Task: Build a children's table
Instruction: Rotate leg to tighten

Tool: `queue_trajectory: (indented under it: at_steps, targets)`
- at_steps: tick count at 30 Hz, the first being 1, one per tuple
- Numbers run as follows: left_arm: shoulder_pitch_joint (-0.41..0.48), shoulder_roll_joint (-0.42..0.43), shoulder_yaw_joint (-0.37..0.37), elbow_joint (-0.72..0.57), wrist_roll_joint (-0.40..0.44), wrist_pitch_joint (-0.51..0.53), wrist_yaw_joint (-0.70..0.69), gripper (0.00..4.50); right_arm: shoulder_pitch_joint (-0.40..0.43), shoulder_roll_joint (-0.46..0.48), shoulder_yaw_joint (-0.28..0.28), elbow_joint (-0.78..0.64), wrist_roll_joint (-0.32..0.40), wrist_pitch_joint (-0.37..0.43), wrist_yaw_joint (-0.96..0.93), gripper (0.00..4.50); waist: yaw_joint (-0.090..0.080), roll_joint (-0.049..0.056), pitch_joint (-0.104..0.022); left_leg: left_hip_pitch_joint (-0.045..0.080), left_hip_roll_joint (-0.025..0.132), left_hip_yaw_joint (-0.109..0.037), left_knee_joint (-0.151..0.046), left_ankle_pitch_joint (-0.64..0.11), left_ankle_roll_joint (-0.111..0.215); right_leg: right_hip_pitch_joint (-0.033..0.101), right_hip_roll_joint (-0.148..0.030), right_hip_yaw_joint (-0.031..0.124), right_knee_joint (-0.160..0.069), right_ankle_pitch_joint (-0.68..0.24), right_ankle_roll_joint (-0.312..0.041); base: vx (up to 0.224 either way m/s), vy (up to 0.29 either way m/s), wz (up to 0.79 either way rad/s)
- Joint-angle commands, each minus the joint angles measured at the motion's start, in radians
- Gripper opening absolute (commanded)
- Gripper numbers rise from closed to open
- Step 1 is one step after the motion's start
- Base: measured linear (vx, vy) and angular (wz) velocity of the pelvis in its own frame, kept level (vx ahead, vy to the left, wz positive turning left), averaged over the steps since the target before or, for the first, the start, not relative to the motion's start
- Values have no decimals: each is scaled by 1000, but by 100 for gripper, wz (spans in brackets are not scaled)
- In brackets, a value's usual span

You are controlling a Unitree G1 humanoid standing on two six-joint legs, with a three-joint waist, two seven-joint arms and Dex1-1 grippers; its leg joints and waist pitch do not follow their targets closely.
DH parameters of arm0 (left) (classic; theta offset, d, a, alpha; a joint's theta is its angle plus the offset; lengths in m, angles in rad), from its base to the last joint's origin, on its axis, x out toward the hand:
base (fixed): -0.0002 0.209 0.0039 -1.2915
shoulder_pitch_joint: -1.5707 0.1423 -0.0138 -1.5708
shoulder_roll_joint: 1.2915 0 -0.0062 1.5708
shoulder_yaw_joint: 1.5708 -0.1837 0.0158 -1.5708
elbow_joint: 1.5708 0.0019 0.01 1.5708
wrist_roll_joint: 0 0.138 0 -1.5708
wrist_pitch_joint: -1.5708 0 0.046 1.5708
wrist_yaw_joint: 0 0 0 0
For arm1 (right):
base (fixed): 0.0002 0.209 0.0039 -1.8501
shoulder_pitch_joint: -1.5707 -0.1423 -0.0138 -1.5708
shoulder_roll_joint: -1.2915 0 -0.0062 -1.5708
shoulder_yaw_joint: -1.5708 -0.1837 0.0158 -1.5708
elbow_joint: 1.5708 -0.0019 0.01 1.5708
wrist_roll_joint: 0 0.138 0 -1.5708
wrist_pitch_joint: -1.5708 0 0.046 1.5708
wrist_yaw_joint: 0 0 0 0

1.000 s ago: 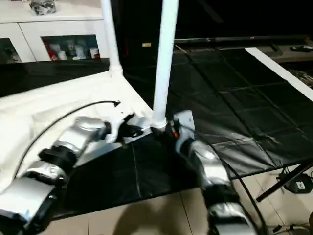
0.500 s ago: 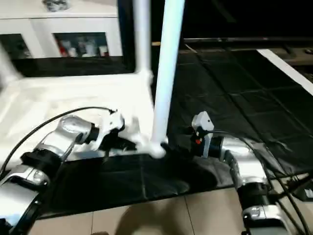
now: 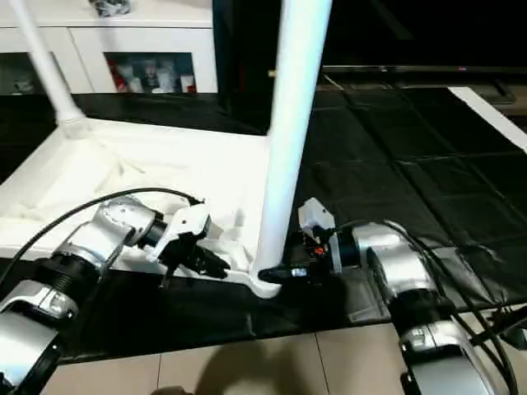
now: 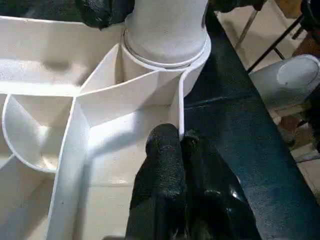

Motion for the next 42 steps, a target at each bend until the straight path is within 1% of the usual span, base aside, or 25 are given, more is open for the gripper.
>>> queue_trajectory:
  at_steps: [1,7,10,12,16,17,18,19,20,21,22,23,24,25,26,28,29,31,32,35,37,38,39,40,42]
  targets:
    - [15,-4,-48,-13,12,0,-44,0,-14,-4,10,11,9,-6,23,306,-7,-12,-67,5,55,-6,-61,-106,90,59,-80,67,-65,-154,-222,0,0,0]
    - [19,-3,-47,-27,11,8,-49,0,-24,1,8,32,12,-4,51,254,-7,-12,-69,2,53,-6,-60,-90,95,60,-78,66,-64,-140,-222,0,0,0]
    - [23,-4,-37,-30,4,26,-41,0,-21,5,5,37,17,0,57,231,-7,-7,-69,4,53,-6,-60,-90,93,59,-78,66,-62,-130,-227,0,0,0]
    - [23,-6,-33,-26,3,29,-32,0,-18,7,3,35,20,2,57,222,-8,-10,-69,1,52,-6,-59,-88,94,61,-78,66,-62,-123,-229,0,0,0]
    - [14,-39,0,-3,-11,68,36,0,21,21,-15,-7,44,24,24,211,-6,-7,-68,4,52,-6,-59,-107,87,60,-77,66,-67,-148,-227,0,0,0]
    - [10,-49,8,5,-12,81,58,0,38,30,-25,-28,55,38,2,211,-5,-1,-67,5,53,-6,-60,-112,85,59,-77,66,-68,-156,-225,0,0,0]
    - [5,-60,17,16,-12,91,90,0,56,42,-39,-47,65,49,-32,210,-4,-4,-65,8,54,-6,-62,-120,82,58,-76,67,-72,-166,-216,0,0,0]
    - [-4,-78,34,36,-11,106,144,0,75,66,-59,-66,73,64,-98,209,-6,-2,-65,11,55,-7,-64,-145,72,57,-77,67,-75,-190,-215,0,0,0]
    - [-7,-83,38,41,-11,111,160,0,78,73,-64,-67,72,66,-118,209,-7,-4,-64,7,53,-7,-64,-145,68,60,-76,67,-75,-198,-207,0,0,0]
    - [-17,-98,51,57,-9,126,206,0,89,97,-76,-71,64,77,-191,209,-8,2,-62,7,51,-9,-67,-161,56,60,-79,65,-81,-243,-195,0,0,0]
    - [-17,-98,51,57,-9,126,206,0,89,97,-76,-71,64,77,-191,209,-11,0,-61,9,49,-10,-69,-180,41,60,-79,64,-87,-297,-176,0,0,0]
    - [-35,-126,73,81,-8,160,290,0,103,139,-90,-71,37,81,-319,209,-12,-1,-60,10,47,-10,-70,-189,38,61,-80,63,-92,-325,-166,0,0,0]
    - [-36,-127,74,82,-8,161,293,0,104,140,-91,-71,36,81,-323,209,-19,0,-54,11,47,-13,-74,-214,22,56,-80,62,-98,-385,-145,0,0,0]
    - [-48,-146,89,96,-12,184,339,0,110,169,-100,-68,20,87,-402,208,-26,4,-55,14,45,-16,-75,-239,14,59,-83,60,-106,-432,-131,0,0,0]
    - [-65,-173,113,118,-19,208,411,0,110,209,-111,-47,-9,82,-517,206,-32,2,-54,13,46,-15,-76,-239,11,58,-82,62,-107,-430,-130,0,0,0]
    - [-89,-218,150,146,-31,240,518,0,106,280,-125,-21,-38,88,-667,204,-50,8,-57,13,45,-19,-78,-235,-9,56,-79,63,-101,-393,-140,0,0,0]
    - [-100,-241,170,159,-39,250,575,0,93,314,-131,4,-54,96,-753,203,-56,6,-58,11,44,-20,-78,-235,-9,57,-79,62,-101,-385,-143,0,0,0]
    - [-110,-262,189,173,-45,256,629,0,82,346,-137,19,-66,107,-828,200,-68,6,-59,8,39,-17,-74,-225,3,59,-77,62,-102,-364,-152,0,0,0]
    - [-116,-274,200,181,-47,257,663,0,73,364,-140,31,-71,106,-865,199,-68,12,-60,10,39,-17,-73,-223,6,58,-78,62,-101,-356,-157,0,0,0]
    - [-149,-337,248,226,-51,233,859,0,-22,455,-162,149,-117,98,-1141,197,-81,13,-58,7,38,-17,-74,-223,9,56,-74,62,-99,-341,-169,0,0,0]
    - [-151,-342,246,225,-46,233,867,0,-39,463,-165,172,-125,91,-1179,197,-82,9,-58,12,38,-16,-74,-243,9,56,-75,61,-106,-366,-157,0,0,0]
    - [-160,-348,240,230,-29,231,876,0,-60,488,-200,194,-111,75,-1206,197,-82,10,-59,8,38,-17,-75,-229,17,57,-77,63,-102,-344,-160,0,0,0]
    - [-160,-348,240,230,-29,231,876,0,-60,488,-200,194,-111,75,-1206,197,-82,11,-60,6,39,-17,-75,-222,21,59,-76,64,-100,-328,-162,0,0,0]
    - [-163,-342,233,234,-18,232,859,0,-69,497,-222,197,-100,68,-1213,250,-80,12,-61,7,39,-15,-75,-206,30,59,-75,65,-99,-288,-168,0,0,0]
    - [-166,-337,230,239,-11,233,850,0,-74,499,-229,199,-99,65,-1221,266,-81,14,-62,7,39,-13,-74,-189,40,59,-74,66,-94,-237,-181,0,0,0]
